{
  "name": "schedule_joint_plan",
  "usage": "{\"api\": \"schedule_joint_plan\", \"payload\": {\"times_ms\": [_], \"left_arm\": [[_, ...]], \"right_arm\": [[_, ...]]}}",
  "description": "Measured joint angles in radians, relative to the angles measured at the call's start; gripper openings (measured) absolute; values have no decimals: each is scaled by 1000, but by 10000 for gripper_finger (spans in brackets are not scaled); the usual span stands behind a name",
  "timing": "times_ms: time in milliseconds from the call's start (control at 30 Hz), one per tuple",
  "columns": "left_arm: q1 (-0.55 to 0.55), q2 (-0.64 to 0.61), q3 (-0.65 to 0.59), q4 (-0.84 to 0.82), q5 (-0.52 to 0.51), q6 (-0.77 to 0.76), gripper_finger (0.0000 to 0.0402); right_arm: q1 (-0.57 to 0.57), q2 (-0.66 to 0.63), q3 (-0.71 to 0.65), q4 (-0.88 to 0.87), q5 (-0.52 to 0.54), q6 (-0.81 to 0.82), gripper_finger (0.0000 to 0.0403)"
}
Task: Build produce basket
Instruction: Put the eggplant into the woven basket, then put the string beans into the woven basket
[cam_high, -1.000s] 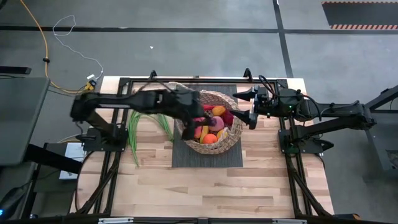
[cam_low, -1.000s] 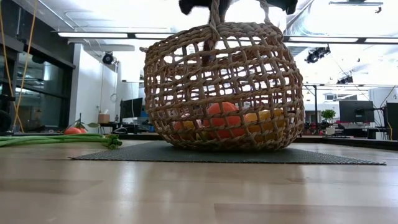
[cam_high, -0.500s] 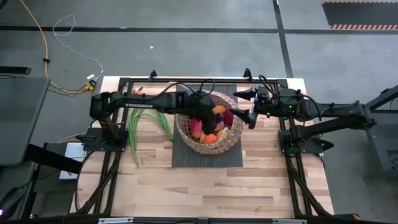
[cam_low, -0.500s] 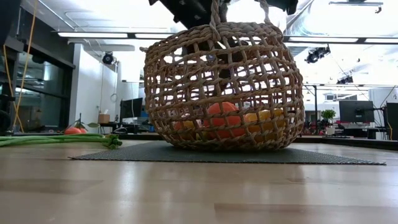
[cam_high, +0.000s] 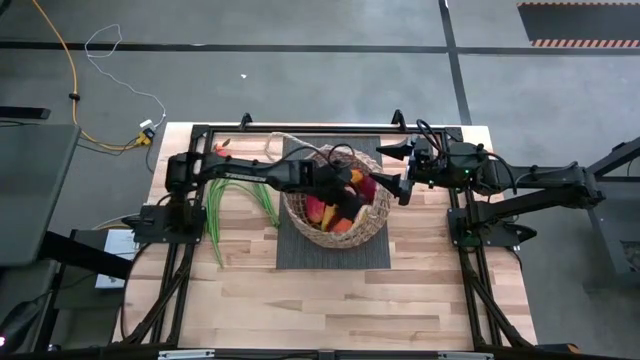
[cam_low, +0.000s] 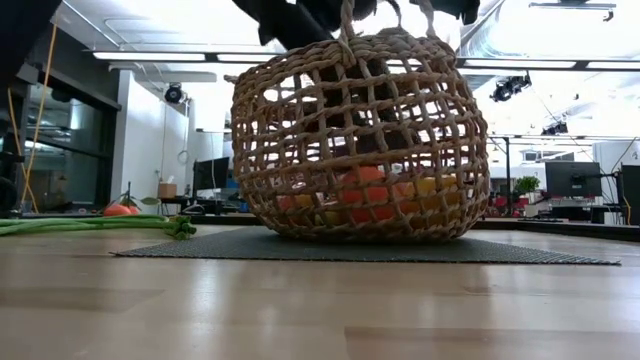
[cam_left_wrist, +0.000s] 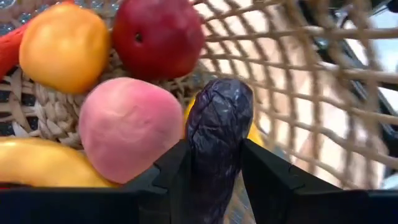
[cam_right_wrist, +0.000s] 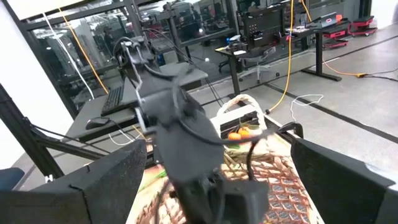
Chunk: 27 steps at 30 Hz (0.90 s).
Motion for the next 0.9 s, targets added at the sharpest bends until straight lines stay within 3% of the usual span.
{"api": "schedule_joint_plan", "payload": {"times_ms": [233, 400, 700, 900], "left_arm": [[0, 33, 0, 6, -4, 30, 136], [6, 31, 0, 8, -4, 62, 168], [51, -50, 0, 0, 126, 82, 255], [56, -145, 0, 0, 131, 81, 275]], "right_arm": [[0, 0, 0, 0, 0, 0, 388], [0, 0, 0, 0, 0, 0, 388], [0, 0, 0, 1, -1, 0, 388], [0, 0, 0, 0, -1, -3, 388]]}}
